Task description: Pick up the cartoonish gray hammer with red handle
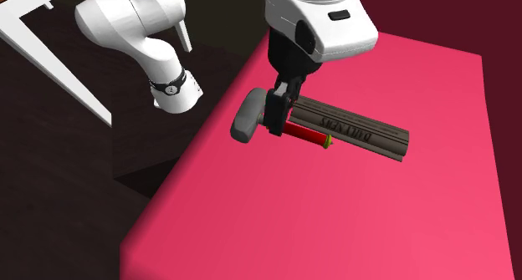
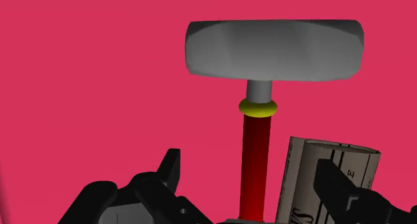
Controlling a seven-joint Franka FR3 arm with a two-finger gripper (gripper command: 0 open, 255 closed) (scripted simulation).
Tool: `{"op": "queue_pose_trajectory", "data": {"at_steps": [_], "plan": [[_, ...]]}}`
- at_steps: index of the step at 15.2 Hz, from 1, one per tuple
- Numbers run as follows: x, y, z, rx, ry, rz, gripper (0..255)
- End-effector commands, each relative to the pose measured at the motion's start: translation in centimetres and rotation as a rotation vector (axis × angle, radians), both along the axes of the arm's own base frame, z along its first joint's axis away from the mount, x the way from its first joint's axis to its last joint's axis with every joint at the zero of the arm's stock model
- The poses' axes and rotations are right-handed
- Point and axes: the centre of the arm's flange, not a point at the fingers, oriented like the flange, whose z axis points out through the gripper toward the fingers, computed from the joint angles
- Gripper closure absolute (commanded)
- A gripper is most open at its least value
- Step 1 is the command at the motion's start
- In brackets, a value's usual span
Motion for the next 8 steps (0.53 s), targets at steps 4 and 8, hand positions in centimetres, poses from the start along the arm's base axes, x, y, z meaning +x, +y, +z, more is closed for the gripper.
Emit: {"op": "queue_pose_trajectory", "data": {"at_steps": [4,8], "plan": [[0.0,1.2,-2.8,-0.008,0.003,0.037,0],[0.0,1.2,-4.7,-0.008,0.003,0.037,0]]}}
